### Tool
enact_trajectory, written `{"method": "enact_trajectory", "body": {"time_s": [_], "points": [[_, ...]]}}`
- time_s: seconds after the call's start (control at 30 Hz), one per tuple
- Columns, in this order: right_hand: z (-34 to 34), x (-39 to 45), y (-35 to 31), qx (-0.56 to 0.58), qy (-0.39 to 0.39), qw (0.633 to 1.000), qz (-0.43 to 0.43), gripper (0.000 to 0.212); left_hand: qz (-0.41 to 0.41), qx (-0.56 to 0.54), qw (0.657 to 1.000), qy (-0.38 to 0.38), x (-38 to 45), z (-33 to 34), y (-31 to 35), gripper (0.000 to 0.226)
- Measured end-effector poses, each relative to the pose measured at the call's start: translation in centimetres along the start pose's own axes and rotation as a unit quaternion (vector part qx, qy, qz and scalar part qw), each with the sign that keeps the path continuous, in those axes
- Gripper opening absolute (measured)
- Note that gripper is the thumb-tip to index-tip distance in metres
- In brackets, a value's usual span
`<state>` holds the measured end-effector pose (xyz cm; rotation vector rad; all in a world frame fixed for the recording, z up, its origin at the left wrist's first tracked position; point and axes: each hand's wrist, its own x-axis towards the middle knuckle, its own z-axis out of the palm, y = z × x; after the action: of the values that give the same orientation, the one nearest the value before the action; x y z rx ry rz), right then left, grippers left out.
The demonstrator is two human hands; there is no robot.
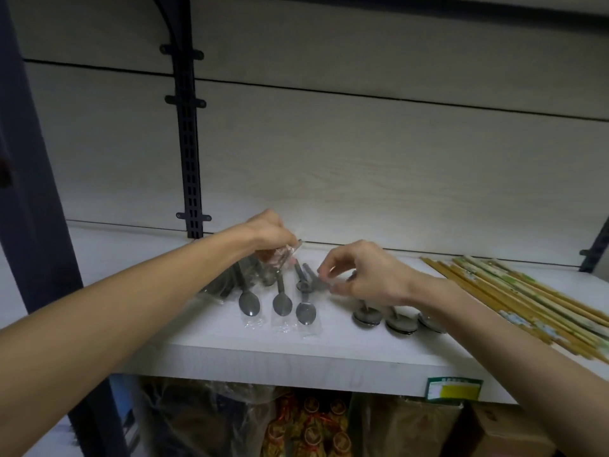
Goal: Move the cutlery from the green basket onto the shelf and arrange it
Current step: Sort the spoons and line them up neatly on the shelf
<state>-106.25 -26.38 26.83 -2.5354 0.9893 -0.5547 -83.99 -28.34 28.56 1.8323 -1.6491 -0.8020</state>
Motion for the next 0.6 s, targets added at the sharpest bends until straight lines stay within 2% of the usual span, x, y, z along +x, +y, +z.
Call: {"method": "enact_trajectory", "body": {"time_s": [0.07, 0.13, 0.23, 0.33, 0.47, 0.6], "points": [[-0.1, 0.5, -0.1, -0.042, -0.042, 0.998, -0.001, 0.034, -0.024, 0.03, 0.999, -0.022, -0.2, -0.2, 0.4, 0.031], [-0.2, 1.1, -0.3, -0.016, -0.02, 1.0, -0.013, 0.038, -0.035, 0.026, 0.999, -0.025, -0.4, -0.3, 0.8, 0.028], [-0.2, 2.8, -0.3, -0.004, 0.008, 1.0, 0.001, 0.028, -0.034, 0.032, 0.998, -0.034, -0.7, -0.1, 1.2, 0.024], [0.4, 4.5, 0.1, -0.004, -0.019, 0.999, 0.042, 0.014, -0.032, 0.056, 0.997, -0.039, -0.9, 0.1, 1.1, 0.025], [1.2, 5.4, 0.7, -0.018, -0.015, 0.998, 0.06, 0.013, -0.017, 0.071, 0.997, -0.02, -0.7, -0.8, 0.2, 0.021], [1.2, 5.8, 1.1, -0.019, -0.002, 0.996, 0.083, 0.012, 0.002, 0.17, 0.985, 0.001, -0.7, -1.5, 0.1, 0.02]]}}
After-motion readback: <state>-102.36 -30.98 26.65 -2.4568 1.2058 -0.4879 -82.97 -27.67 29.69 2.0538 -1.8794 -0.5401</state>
